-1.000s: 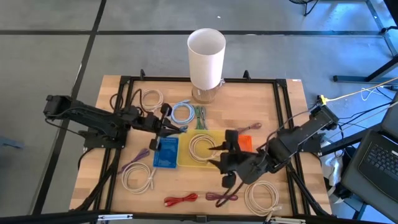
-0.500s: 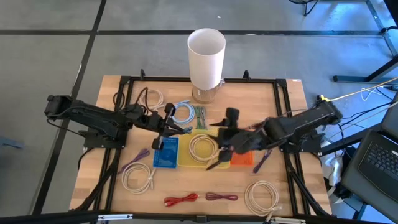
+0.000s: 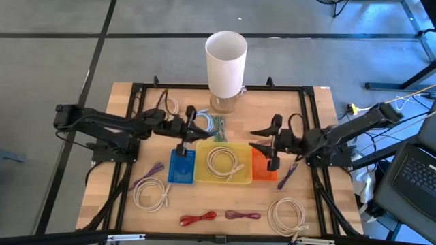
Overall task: Pick & Place USB Port
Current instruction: Put the blue and black charger cable into the orange bin
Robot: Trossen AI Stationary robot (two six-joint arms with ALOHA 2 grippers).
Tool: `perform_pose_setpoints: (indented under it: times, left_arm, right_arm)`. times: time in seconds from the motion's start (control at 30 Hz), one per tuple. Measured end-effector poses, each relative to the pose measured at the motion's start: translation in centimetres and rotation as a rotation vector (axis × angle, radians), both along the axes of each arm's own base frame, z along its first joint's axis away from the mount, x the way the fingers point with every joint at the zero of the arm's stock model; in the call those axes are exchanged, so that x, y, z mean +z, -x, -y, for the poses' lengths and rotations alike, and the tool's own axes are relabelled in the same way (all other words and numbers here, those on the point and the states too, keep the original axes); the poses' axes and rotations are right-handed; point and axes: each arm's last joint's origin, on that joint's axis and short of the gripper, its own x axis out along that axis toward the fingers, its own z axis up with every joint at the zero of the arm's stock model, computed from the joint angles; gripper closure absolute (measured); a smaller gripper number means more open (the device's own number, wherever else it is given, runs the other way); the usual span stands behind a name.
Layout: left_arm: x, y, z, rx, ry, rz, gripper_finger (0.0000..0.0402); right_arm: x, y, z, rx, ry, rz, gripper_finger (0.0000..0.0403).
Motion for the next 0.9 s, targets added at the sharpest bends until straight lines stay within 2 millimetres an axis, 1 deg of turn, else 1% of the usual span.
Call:
perform_pose_setpoints:
  times: [0.07, 0.17, 0.3, 0.4, 0.6, 0.73, 0.9]
  left_arm:
    - [0.1, -1.2, -0.4, -0.006, -0.01, -0.013, 0.0398]
    - [0.2, -3.3, -0.9, -0.056, -0.019, -0.029, 0.0398]
    - [0.3, -6.1, -1.1, -0.084, -0.025, -0.044, 0.0398]
    - [0.5, -7.4, -1.2, -0.11, -0.037, -0.039, 0.0398]
    - [1.1, -8.7, -1.2, -0.136, -0.045, -0.021, 0.0398]
    - [1.4, -8.9, -1.3, -0.135, -0.048, -0.022, 0.0398]
    - [1.5, -8.9, -1.3, -0.135, -0.048, -0.018, 0.0398]
  right_arm:
    - [-0.4, -0.4, 0.2, -0.001, -0.006, 0.022, 0.0215]
    - [-1.3, -1.3, 0.4, -0.021, 0.006, -0.016, 0.0215]
    - [-1.2, -2.3, 0.3, -0.011, 0.012, -0.019, 0.0215]
    - [-1.3, -2.6, 0.2, -0.008, 0.023, -0.027, 0.0215]
    - [-1.1, -2.6, 0.2, -0.002, 0.04, -0.024, 0.0215]
    - [-1.1, -2.6, 0.2, -0.002, 0.043, -0.024, 0.0216]
    - [-1.1, -2.6, 0.3, -0.006, 0.046, -0.022, 0.0242]
